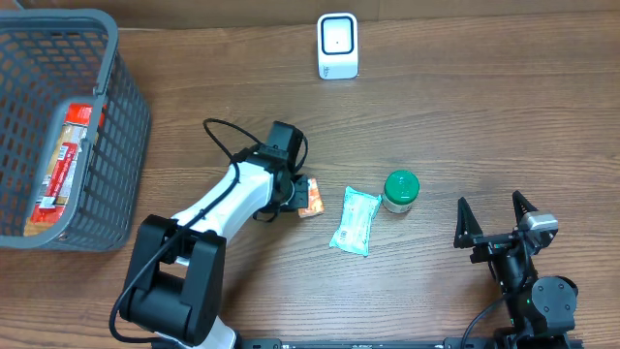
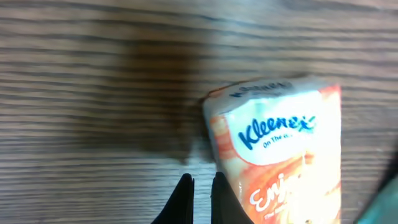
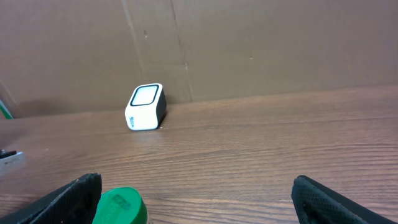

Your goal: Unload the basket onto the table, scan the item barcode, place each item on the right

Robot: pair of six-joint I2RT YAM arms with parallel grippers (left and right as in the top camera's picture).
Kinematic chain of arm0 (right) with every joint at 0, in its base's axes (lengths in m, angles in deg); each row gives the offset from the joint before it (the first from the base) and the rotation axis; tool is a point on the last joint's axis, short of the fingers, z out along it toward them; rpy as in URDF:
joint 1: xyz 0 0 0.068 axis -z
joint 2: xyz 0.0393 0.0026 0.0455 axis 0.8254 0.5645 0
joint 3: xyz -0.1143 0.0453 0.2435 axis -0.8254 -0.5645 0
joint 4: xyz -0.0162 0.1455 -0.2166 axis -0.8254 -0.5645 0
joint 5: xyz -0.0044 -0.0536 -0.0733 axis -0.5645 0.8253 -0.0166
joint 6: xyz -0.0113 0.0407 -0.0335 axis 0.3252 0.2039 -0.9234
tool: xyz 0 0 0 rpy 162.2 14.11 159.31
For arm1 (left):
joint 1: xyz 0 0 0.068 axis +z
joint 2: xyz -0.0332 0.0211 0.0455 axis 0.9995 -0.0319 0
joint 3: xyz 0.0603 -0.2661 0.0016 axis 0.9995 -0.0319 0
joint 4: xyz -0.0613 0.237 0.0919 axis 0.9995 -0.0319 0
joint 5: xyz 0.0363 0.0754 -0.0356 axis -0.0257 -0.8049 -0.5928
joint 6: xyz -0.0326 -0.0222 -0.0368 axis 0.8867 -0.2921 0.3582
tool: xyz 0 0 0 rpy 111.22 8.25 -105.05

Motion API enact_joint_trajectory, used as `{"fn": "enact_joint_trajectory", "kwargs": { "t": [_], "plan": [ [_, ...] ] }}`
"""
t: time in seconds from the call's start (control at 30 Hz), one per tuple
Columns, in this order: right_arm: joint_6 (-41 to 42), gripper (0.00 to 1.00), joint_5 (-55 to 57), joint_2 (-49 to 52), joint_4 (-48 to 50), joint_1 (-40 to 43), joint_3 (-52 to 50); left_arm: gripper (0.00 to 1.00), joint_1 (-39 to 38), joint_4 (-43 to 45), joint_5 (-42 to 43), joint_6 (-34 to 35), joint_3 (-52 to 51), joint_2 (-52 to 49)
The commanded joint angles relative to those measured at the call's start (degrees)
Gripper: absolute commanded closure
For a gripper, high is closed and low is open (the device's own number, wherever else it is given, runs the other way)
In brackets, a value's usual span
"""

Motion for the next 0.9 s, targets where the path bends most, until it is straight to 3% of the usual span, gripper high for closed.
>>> {"fn": "enact_joint_trajectory", "kwargs": {
  "t": [0.0, 0.23, 0.5, 0.87],
  "plan": [
    [-0.11, 0.0, 0.37, 0.02, 0.31, 0.37, -0.61, 0.96, -1.25, 1.14, -0.79, -0.48, -0.33, 0.37],
    [-0.11, 0.0, 0.35, 0.02, 0.31, 0.37, -0.61, 0.93, -1.33, 3.87, -8.79, -0.52, -0.33, 0.37],
    [-0.11, 0.0, 0.35, 0.02, 0.31, 0.37, -0.61, 0.96, -2.19, 6.91, -0.11, -0.48, -0.68, 0.37],
    [-0.11, 0.0, 0.35, 0.02, 0.31, 0.37, -0.61, 0.96, -3.17, 4.96, -4.26, -0.48, 0.98, 0.87]
  ]
}}
